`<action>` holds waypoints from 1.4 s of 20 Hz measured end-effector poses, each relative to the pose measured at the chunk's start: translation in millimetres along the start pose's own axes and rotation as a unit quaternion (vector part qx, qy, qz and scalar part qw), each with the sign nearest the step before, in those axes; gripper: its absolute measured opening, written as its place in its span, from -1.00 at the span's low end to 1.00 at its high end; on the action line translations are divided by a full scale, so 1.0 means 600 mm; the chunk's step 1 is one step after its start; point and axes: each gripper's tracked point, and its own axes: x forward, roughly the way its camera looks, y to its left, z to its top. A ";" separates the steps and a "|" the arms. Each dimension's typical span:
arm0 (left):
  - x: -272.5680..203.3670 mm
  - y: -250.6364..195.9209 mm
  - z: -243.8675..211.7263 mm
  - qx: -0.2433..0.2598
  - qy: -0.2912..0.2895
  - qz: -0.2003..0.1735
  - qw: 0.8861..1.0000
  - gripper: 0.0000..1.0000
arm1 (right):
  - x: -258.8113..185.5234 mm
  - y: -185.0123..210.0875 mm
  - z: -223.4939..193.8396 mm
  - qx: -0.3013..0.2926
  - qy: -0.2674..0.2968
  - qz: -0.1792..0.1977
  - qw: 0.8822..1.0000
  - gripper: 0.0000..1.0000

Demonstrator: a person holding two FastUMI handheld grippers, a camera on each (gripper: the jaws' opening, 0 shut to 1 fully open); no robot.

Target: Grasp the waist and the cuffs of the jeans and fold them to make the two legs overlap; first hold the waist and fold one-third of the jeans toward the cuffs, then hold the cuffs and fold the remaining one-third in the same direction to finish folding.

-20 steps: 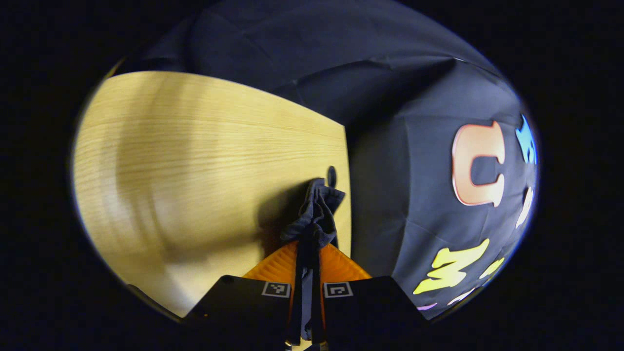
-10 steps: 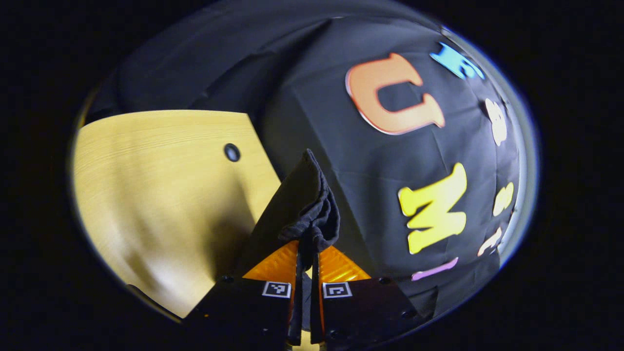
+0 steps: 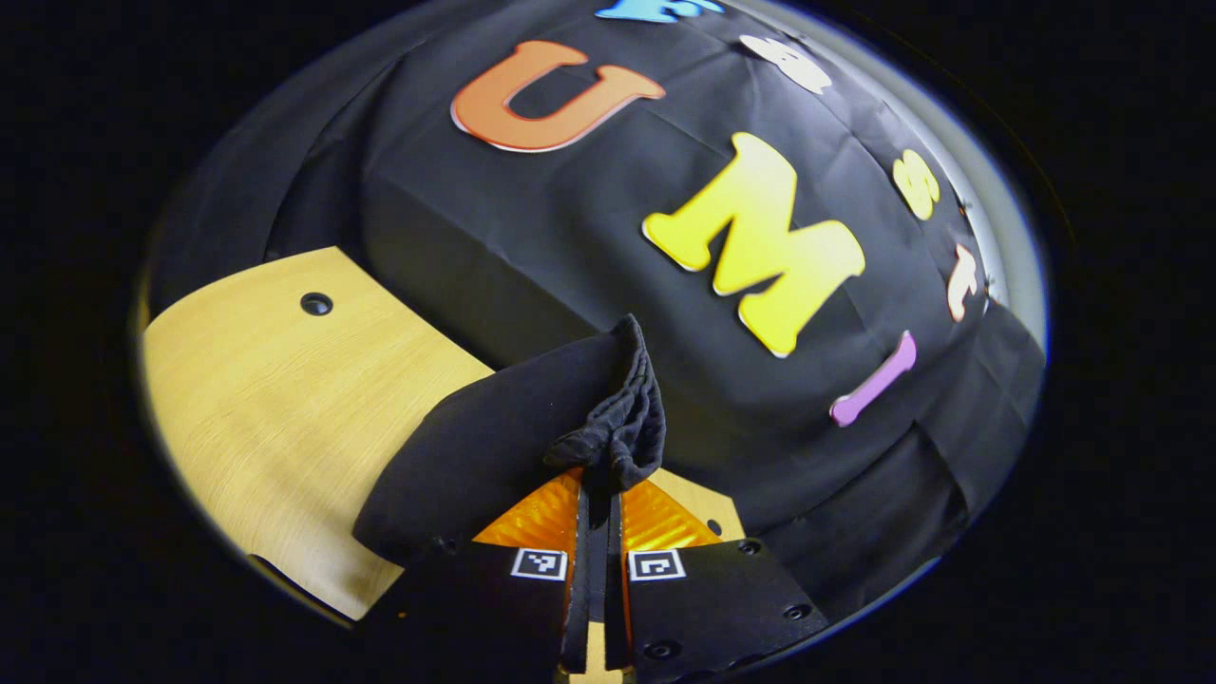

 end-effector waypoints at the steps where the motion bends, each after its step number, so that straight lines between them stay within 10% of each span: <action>1: 0.013 -0.012 -0.024 0.030 0.003 0.006 1.000 -0.80 | 0.001 -0.015 -0.007 -0.003 0.007 -0.007 1.000 0.87; 10: 0.093 -0.028 -0.265 0.219 0.053 0.012 0.974 -0.81 | 0.021 -0.077 -0.041 -0.018 0.058 -0.030 0.998 0.98; 17: 0.111 0.007 -0.341 0.204 0.104 0.036 0.973 -0.75 | 0.066 -0.023 -0.041 -0.022 0.068 0.000 0.997 0.98; 20: 0.100 -0.015 -0.345 0.172 0.116 0.011 0.978 -0.41 | 0.074 -0.001 -0.039 -0.032 0.064 0.010 0.997 0.97; 23: 0.083 -0.032 -0.337 0.173 0.121 0.006 0.977 0.97 | 0.077 0.023 -0.029 -0.038 0.058 0.019 0.997 0.89; 28: 0.013 -0.055 -0.222 0.169 0.080 -0.012 0.982 0.97 | 0.083 0.101 0.030 -0.058 0.006 0.051 0.997 0.89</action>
